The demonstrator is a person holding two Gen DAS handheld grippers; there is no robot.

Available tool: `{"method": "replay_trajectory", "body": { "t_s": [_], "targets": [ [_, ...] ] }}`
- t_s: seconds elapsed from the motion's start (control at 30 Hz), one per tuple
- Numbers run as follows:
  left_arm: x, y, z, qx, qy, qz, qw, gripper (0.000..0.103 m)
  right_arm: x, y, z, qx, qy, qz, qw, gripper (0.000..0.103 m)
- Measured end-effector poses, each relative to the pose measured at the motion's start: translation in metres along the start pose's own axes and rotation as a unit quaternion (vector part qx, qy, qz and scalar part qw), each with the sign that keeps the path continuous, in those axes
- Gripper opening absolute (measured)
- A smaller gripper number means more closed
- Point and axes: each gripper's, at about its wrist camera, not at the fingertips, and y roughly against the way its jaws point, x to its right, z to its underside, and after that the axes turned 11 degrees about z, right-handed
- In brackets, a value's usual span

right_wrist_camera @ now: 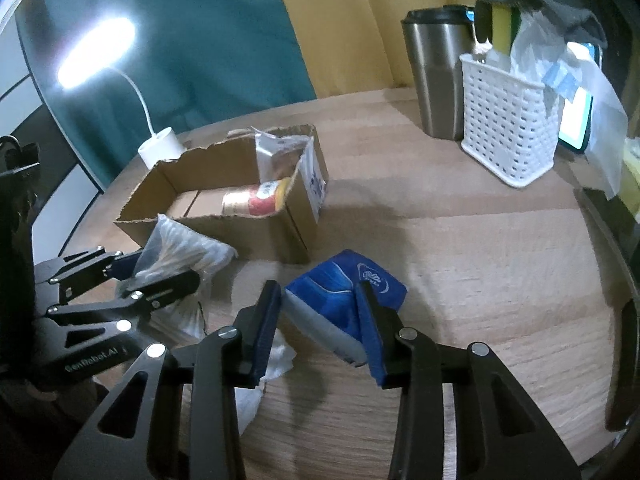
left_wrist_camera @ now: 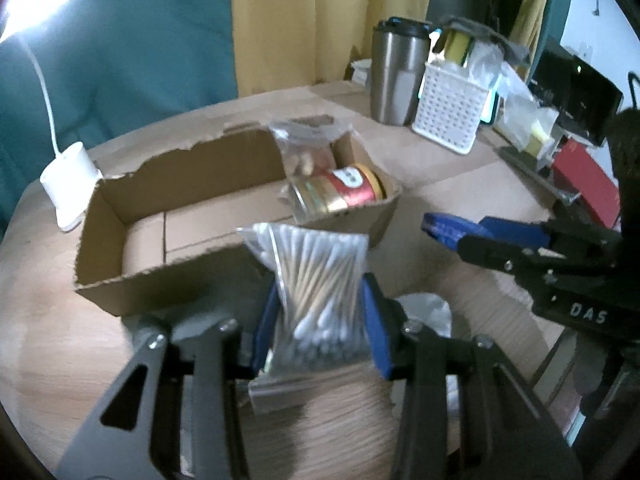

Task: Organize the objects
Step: 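Lift and carry the tissue pack and swab bag toward the box with both tools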

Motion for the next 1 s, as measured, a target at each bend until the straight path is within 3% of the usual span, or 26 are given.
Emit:
{"method": "replay_trajectory", "body": {
  "t_s": [1.0],
  "targets": [
    [-0.054, 0.056, -0.017, 0.066, 0.049, 0.013, 0.9965, 0.041, -0.033, 0.032, -0.027, 0.042, 0.026, 0.009, 0.999, 0.039]
  ]
}}
